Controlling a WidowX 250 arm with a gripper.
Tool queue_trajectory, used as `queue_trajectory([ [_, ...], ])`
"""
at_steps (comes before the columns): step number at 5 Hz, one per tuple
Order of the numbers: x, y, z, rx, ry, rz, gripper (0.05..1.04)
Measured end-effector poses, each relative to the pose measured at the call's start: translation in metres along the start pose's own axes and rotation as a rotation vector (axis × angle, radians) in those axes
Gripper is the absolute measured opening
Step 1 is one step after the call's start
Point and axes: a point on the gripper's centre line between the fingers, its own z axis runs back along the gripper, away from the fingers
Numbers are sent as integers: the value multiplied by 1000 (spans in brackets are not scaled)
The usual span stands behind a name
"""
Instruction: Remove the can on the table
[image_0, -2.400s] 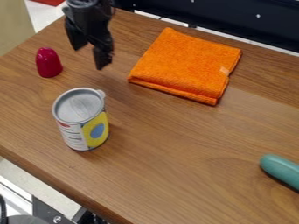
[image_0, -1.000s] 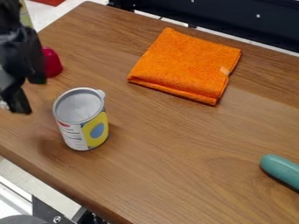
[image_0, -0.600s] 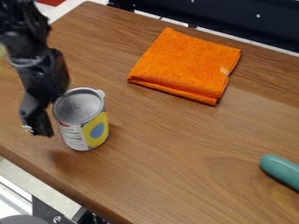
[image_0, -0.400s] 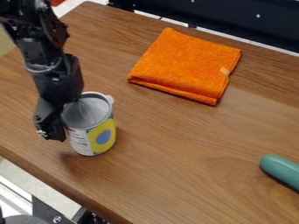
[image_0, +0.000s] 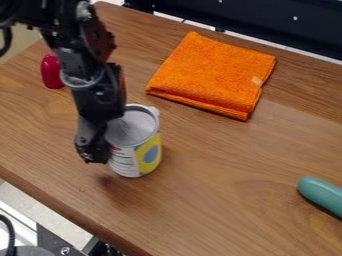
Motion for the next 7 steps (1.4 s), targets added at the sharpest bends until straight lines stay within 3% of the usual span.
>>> queue_trajectory([
  [1, 23, -11, 2, -14, -4, 16, 999],
  [3, 73, -9, 0, 19, -8, 104, 999],
  [7, 157, 4, 11, 40, -71, 238, 999],
])
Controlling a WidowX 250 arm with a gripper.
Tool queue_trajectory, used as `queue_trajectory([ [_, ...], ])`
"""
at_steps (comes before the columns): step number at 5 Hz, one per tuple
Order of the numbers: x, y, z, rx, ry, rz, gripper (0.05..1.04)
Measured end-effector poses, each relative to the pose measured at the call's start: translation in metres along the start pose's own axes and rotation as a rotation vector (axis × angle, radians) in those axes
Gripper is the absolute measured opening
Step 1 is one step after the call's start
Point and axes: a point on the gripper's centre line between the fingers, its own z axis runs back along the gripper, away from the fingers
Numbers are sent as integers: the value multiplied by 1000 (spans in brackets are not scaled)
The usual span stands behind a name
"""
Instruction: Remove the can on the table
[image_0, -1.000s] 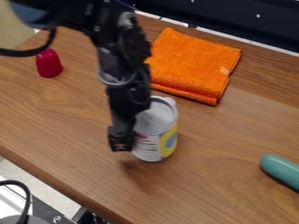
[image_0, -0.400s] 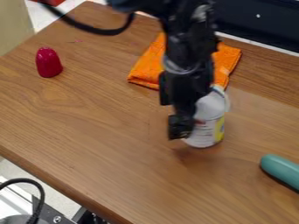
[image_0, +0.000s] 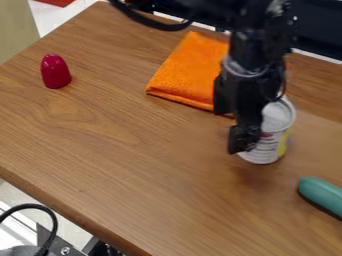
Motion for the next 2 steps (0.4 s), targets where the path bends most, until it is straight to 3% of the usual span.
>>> queue_trajectory([
  [2, 30, 0, -1, 3, -29, 71, 999],
])
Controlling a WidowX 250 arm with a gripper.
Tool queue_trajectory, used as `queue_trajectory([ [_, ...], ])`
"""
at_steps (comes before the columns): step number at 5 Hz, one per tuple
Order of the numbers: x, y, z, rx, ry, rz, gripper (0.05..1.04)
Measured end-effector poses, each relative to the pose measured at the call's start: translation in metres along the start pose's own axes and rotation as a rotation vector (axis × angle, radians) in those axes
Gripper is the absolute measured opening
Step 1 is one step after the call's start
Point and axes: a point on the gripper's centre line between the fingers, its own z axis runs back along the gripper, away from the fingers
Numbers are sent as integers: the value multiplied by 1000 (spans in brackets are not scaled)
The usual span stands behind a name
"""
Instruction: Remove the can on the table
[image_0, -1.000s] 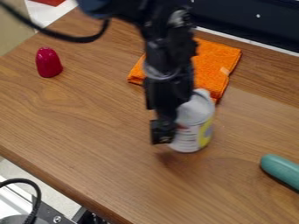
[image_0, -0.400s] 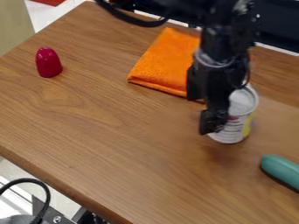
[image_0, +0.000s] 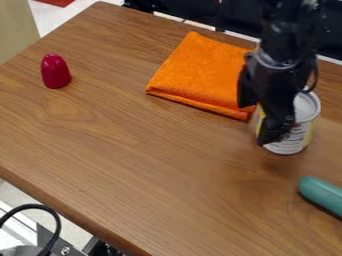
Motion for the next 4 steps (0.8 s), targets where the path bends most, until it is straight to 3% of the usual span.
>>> queue_trajectory([
  [2, 9, 5, 9, -59, -42, 44, 999],
  [3, -2, 19, 23, -12, -65, 70, 999],
  [4, -33, 43, 24, 58, -2, 135, 999],
])
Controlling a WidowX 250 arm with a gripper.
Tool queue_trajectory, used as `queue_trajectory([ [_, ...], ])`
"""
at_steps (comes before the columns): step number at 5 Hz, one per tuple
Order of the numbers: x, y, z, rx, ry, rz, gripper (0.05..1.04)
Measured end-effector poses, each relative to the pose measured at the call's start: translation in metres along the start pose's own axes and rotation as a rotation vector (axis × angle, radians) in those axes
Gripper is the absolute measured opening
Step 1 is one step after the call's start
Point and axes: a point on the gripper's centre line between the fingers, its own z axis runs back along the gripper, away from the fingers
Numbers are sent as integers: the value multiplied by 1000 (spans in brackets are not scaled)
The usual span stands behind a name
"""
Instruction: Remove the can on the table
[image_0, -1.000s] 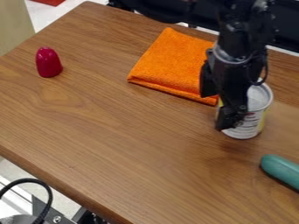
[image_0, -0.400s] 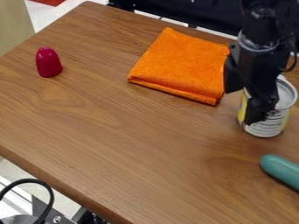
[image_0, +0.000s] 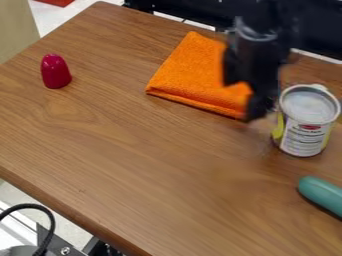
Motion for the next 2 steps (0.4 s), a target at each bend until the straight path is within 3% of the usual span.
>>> queue_trajectory([
  [1, -31, 22, 4, 56, 44, 171, 999],
  [2, -60, 38, 5, 56, 128, 364, 999],
])
